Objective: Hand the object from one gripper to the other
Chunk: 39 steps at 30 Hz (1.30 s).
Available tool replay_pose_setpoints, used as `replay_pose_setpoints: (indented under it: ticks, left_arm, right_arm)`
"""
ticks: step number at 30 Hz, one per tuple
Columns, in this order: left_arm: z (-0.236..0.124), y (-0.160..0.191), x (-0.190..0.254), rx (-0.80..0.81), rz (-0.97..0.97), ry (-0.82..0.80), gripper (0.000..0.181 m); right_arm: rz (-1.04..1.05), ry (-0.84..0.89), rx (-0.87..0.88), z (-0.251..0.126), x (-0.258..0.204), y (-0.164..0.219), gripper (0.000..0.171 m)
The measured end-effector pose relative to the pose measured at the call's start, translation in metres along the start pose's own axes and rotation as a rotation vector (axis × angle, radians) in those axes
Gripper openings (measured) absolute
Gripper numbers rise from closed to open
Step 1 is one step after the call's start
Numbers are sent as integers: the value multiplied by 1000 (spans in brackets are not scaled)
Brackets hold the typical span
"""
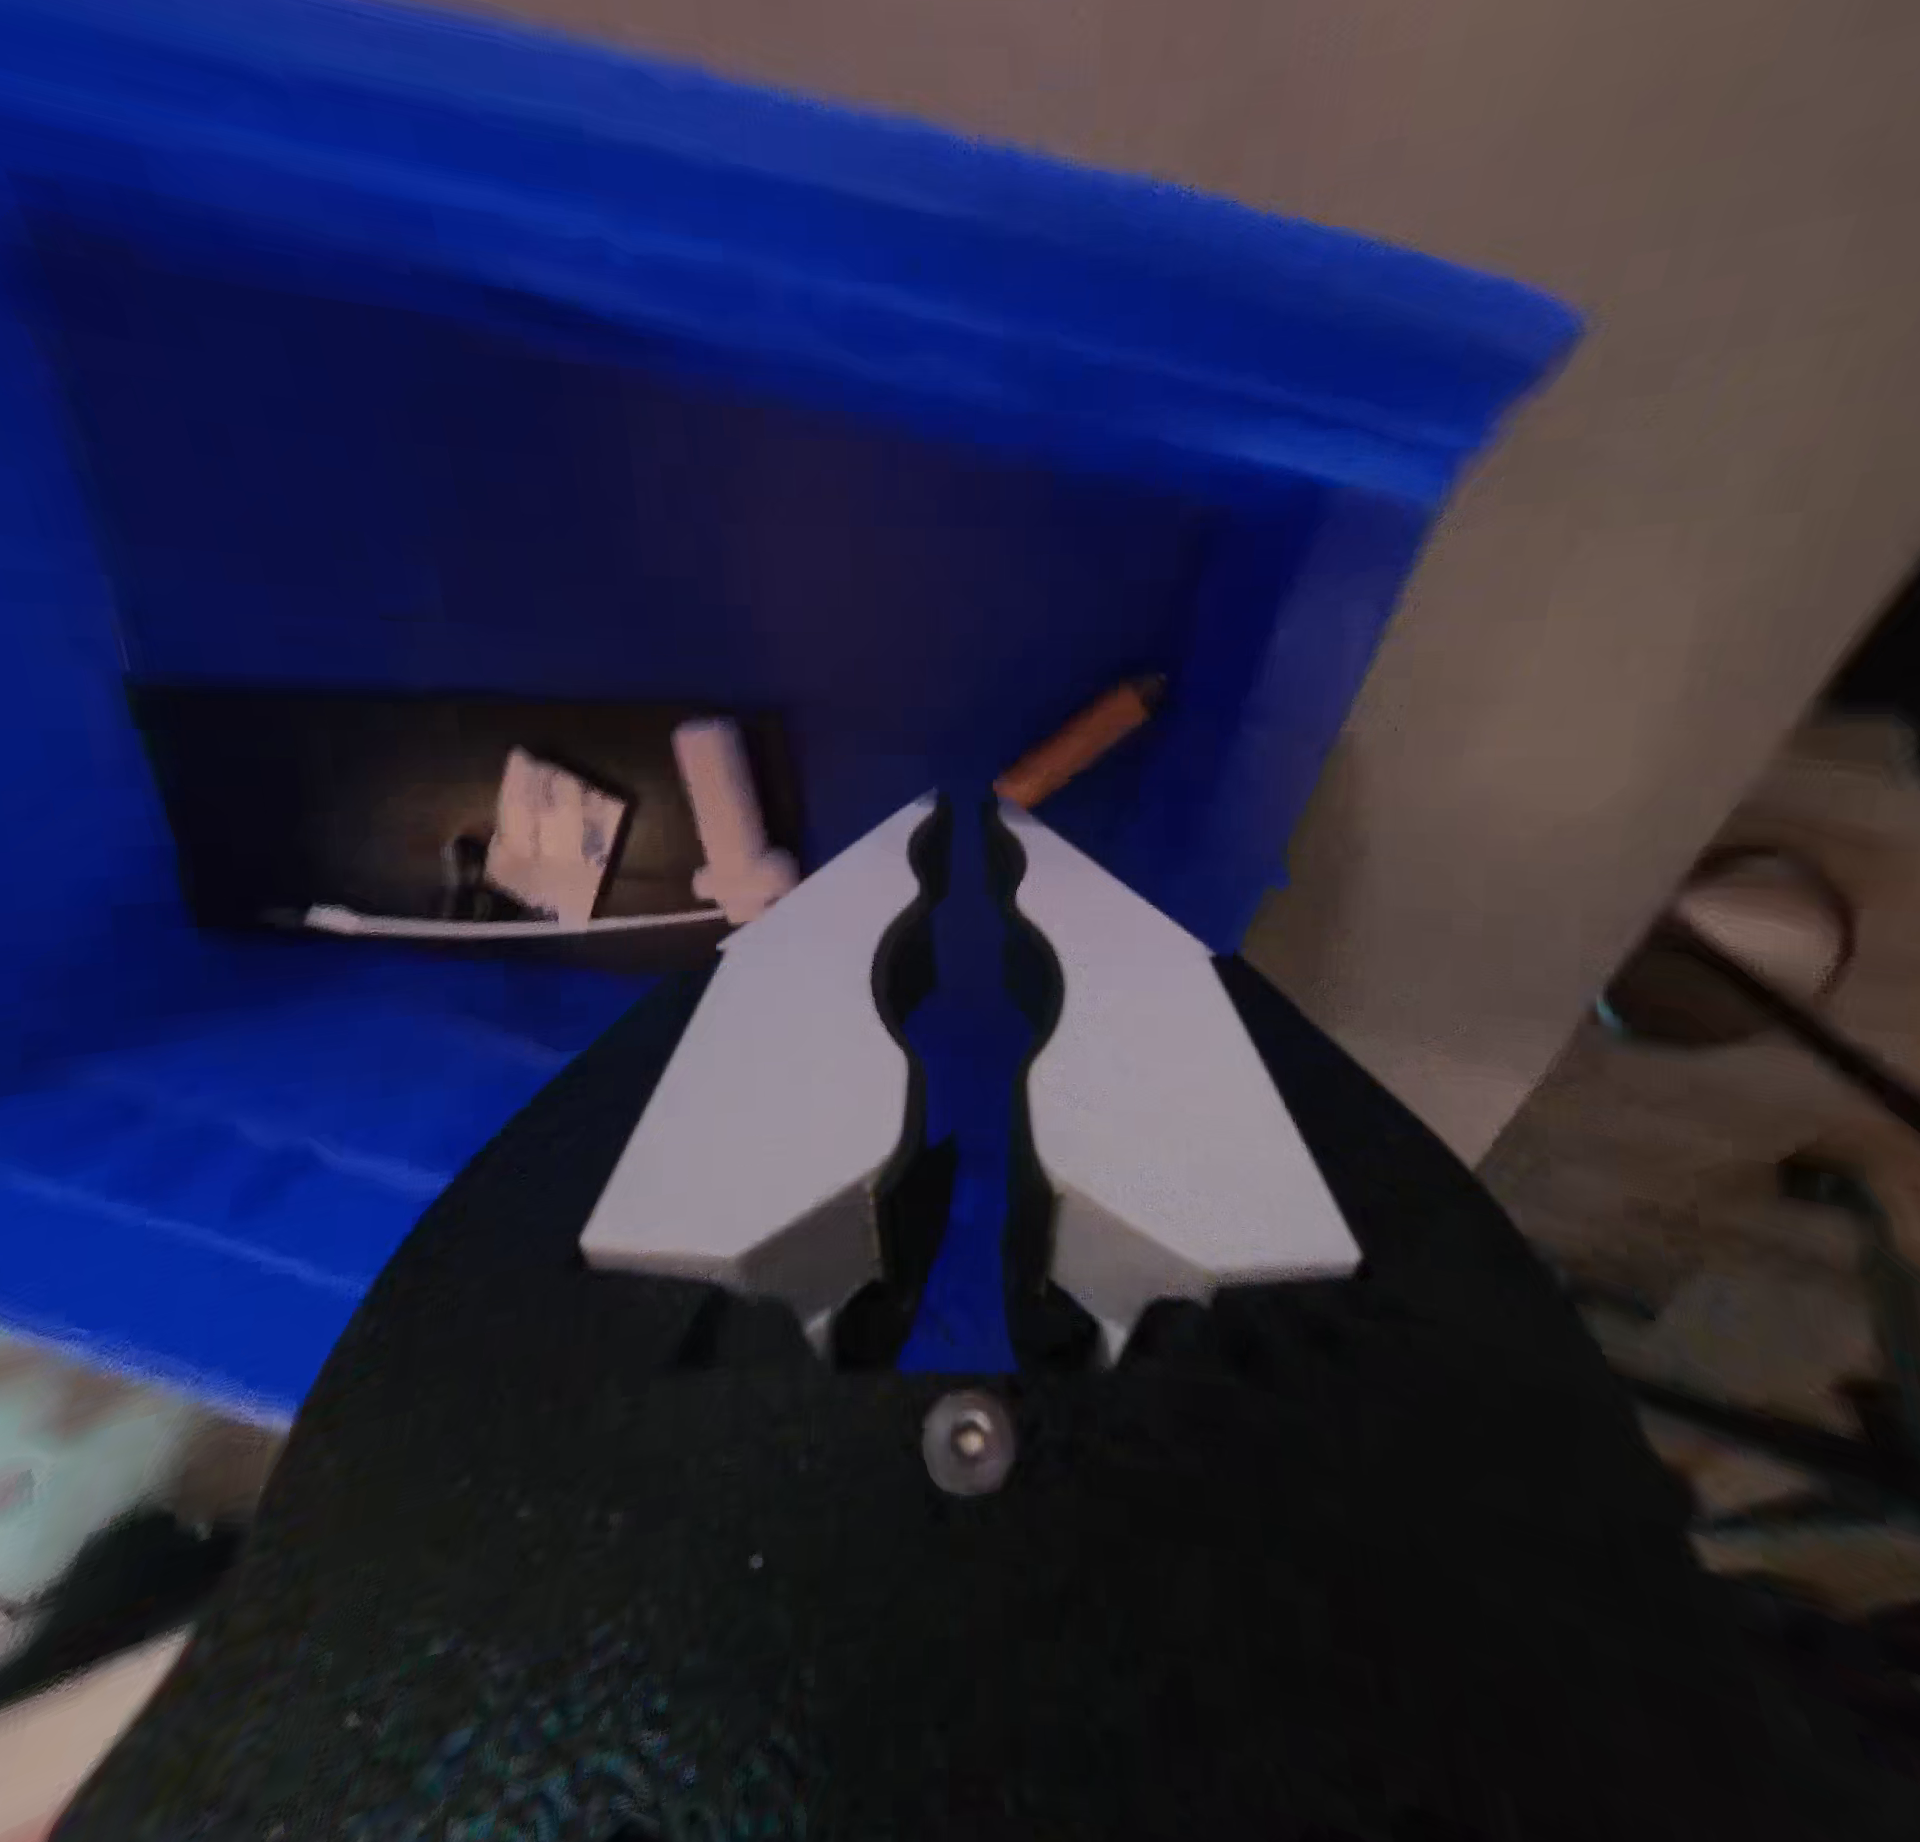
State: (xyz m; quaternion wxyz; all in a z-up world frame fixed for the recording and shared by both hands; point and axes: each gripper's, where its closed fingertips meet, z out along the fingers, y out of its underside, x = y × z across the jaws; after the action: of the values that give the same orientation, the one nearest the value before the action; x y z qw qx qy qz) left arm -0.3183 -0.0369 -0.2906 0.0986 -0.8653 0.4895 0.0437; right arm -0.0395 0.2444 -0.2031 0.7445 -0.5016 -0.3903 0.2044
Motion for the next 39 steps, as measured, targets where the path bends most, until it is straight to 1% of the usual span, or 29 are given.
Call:
replay_pose_setpoints:
  ticks: [2, 4, 7, 12, 14, 16, 19, 25, 27, 29, 31, 33, 35, 37, 39]
  left_arm:
    - [2, -1, 12, -1, 96, 82, 7]
    - [3, 0, 16, -6, 165, 124, 10]
    - [6, 3, 17, -41, 216, 175, 13]
    - [16, 4, 11, -78, 360, 162, 26]
    - [21, 3, 11, -71, 397, 164, 26]
    - [26, 4, 12, -63, 424, 172, 21]
    - [29, 4, 16, -45, 449, 185, 11]
    - [29, 7, 14, -45, 448, 176, 9]
    - [27, 15, 2, -86, 412, 115, 9]
    - [17, 16, -17, -62, 329, 10, 9]
    - [-3, 7, -41, 29, 195, -137, 9]
    - [-40, -19, -66, 214, 32, -320, 8]
    - [-83, -54, -72, 423, -97, -427, 8]
    - [-118, -97, -54, 612, -179, -450, 8]
    - [-140, -149, -28, 837, -230, -445, 8]
  right_arm:
    - [-2, -1, -2, 0, 0, 0, 7]
    - [-8, -5, -3, 1, -1, 0, 7]
    - [-19, -11, -6, 1, -3, 1, 7]
    - [-35, -15, -9, 2, -5, 1, 7]
    - [-41, -14, -12, 3, -5, 2, 7]
    - [-47, -14, -13, 3, -6, 2, 7]
    - [-50, -15, -14, 3, -6, 2, 7]
    - [-53, -18, -14, 4, -6, 2, 7]
    - [-54, -18, -13, 4, -6, 2, 7]
    - [-54, -18, -13, 4, -6, 2, 7]
    - [-56, -21, -12, 4, -7, 2, 7]
    - [-54, -34, -5, 5, -10, 1, 7]
    - [-56, -49, 3, 5, -13, -1, 7]
    - [-55, -67, 13, 5, -18, -2, 8]
    - [-40, -79, 32, 4, -21, -6, 12]
